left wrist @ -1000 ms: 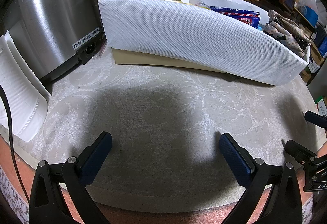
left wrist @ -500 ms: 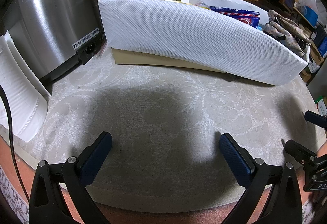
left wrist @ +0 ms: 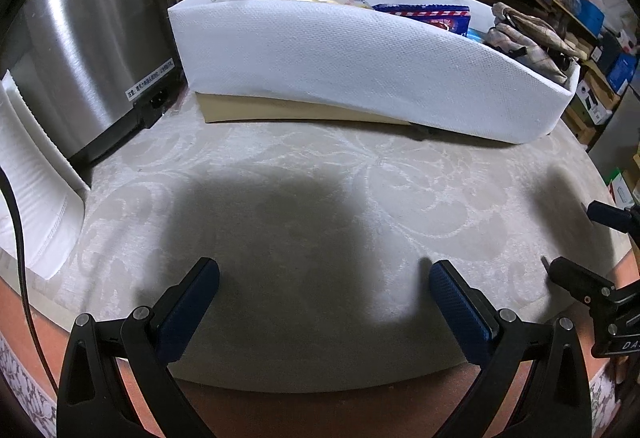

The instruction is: Organize objects

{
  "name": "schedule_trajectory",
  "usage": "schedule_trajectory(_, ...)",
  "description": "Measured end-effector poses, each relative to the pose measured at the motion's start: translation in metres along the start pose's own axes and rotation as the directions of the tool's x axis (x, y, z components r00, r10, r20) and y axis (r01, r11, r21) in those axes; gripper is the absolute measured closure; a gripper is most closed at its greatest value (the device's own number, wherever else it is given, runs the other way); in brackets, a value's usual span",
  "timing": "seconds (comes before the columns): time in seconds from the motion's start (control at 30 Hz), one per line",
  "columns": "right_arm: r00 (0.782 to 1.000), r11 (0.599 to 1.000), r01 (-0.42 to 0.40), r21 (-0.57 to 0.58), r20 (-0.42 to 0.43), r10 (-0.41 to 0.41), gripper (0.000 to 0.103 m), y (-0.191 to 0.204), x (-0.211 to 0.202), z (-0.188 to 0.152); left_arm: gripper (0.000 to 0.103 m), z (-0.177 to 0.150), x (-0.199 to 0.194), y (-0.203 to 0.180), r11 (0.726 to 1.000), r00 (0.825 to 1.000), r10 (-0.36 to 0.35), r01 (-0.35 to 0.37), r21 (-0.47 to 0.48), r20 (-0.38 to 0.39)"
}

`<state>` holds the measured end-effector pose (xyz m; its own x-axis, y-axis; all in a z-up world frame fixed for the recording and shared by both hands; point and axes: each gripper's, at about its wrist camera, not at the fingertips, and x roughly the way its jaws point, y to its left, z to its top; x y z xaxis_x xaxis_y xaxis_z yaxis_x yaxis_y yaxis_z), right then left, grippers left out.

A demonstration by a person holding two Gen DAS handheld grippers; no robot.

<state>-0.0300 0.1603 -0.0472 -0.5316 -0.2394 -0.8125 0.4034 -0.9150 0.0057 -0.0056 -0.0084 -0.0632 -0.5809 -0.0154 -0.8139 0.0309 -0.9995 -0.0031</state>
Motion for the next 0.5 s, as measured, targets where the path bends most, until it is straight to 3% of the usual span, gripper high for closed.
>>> schedule_trajectory(0.5,1.000,1.000,-0.015,-0.017,0.003,0.015,0.000,-0.0065,-0.0062,-0.0083,0.000,-0.0016,-0.0015,-0.0011,1.000,1.000,0.000,0.000,0.002,0.002)
